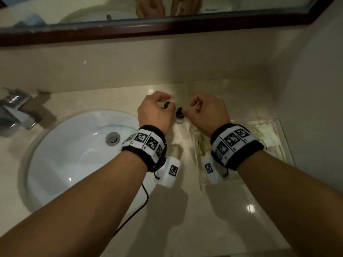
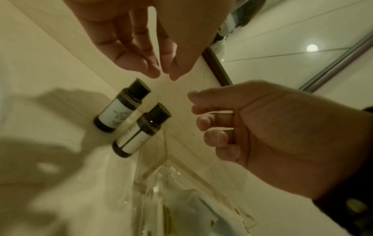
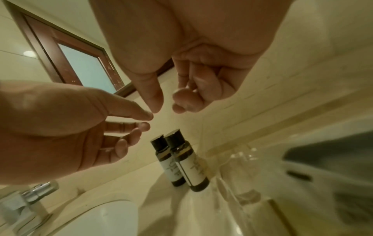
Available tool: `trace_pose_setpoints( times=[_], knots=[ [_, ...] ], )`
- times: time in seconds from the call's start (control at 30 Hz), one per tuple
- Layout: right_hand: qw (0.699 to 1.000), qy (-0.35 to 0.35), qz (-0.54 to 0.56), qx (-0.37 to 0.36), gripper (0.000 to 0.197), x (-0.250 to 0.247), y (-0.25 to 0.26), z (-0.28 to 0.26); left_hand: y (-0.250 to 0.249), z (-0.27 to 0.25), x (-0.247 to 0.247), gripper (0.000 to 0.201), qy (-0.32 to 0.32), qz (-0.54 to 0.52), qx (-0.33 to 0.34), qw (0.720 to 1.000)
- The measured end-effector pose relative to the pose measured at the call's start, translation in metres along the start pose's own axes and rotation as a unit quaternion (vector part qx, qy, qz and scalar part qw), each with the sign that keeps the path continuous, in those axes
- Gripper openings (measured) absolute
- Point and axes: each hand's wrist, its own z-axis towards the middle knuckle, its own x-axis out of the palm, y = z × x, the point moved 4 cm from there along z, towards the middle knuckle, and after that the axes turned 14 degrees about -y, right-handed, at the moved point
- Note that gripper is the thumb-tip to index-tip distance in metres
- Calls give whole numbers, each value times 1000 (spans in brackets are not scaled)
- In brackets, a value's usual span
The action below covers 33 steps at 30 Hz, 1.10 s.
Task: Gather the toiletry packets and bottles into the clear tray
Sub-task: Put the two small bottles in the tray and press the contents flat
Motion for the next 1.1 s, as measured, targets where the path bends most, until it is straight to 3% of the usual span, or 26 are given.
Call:
trace_pose_setpoints(
  times=[0.23,0.6,0.9,1.1],
  knots=[
    [996,58,-62,-27,38,31,6,8,24,14,4,43,61,34,-20,997],
    [978,48,-185,-83,12,57,5,10,38,14,21,29,89,38,15,995],
    [997,5,-58,-44,26,17,-5,-2,22,-4,2,29,49,25,29,998],
    [997,-67,26,13,29,-43,-30,-19,-5,-41,9,29,81,-5,20,996]
  ],
)
